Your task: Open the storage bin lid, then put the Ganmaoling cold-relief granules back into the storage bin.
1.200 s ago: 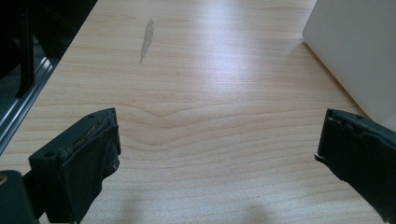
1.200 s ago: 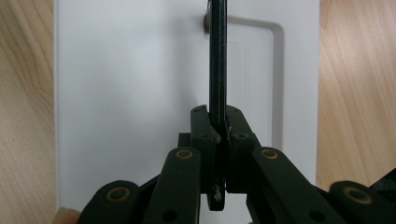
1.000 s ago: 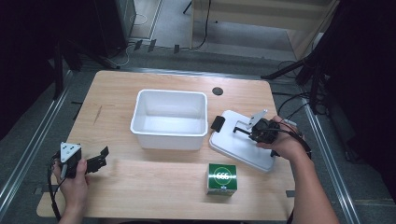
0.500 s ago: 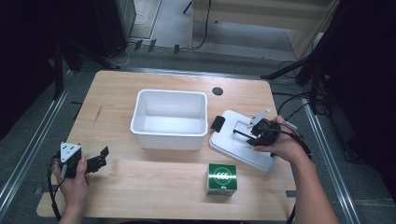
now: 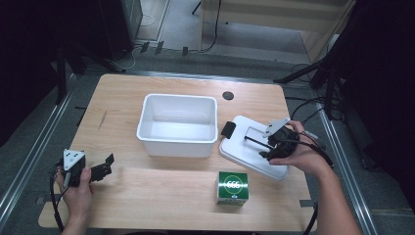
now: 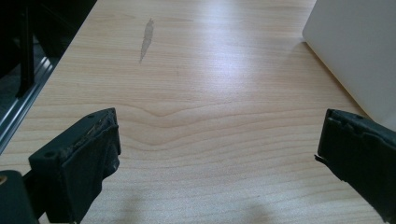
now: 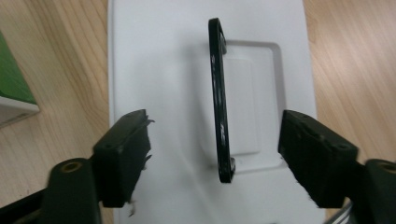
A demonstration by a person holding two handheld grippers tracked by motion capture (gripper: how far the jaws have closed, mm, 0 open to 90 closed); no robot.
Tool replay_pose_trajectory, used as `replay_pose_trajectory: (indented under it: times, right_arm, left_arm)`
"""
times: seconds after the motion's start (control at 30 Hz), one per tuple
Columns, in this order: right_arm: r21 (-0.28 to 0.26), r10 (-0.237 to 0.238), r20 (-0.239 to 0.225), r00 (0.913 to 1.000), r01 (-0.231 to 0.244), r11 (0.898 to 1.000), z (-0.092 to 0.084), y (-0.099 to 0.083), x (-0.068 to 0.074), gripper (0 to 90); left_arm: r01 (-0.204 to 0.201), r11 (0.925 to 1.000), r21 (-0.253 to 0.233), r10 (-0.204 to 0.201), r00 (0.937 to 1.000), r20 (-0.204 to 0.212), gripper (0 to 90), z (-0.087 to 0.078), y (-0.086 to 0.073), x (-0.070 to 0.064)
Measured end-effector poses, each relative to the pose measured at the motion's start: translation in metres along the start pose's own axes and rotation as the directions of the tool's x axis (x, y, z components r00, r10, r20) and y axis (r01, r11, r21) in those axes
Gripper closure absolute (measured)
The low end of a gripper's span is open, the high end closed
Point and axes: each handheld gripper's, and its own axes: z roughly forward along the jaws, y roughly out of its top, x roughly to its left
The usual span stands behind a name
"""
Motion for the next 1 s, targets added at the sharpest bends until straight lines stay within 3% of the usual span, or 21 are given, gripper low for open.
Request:
replay_pose_trajectory:
  times: [0.23, 0.37, 0.53, 0.63, 1.0]
  right_arm:
    - [0.008, 0.027, -0.028, 0.9992, -0.027, 1.0, -0.012, -0.004, 0.006, 11.7]
    - [0.007, 0.01, -0.05, 0.9987, -0.01, 1.0, -0.017, -0.006, 0.015, 2.0]
    - [0.007, 0.003, -0.059, 0.9982, -0.002, 1.0, -0.02, -0.009, 0.023, 1.6]
    - [-0.007, -0.021, -0.048, 0.9987, 0.02, 1.0, -0.023, -0.011, 0.03, 1.6]
    - [-0.019, -0.081, -0.079, 0.9936, 0.079, 0.997, -0.027, -0.01, 0.056, 1.6]
  left_arm:
    - [-0.002, 1.0, -0.001, 0.002, 1.0, 0.001, 0.0, 0.0, 0.0, 0.0]
    - [-0.001, 1.0, 0.0, 0.001, 1.0, 0.002, 0.0, 0.0, 0.0, 0.0]
    - [-0.001, 1.0, 0.001, 0.001, 1.0, 0.0, 0.0, 0.0, 0.0, 0.0]
    - [-0.002, 1.0, 0.0, 0.002, 1.0, 0.0, 0.0, 0.0, 0.0, 0.0]
    - [-0.004, 1.0, 0.001, 0.004, 1.0, 0.001, 0.0, 0.0, 0.0, -0.001]
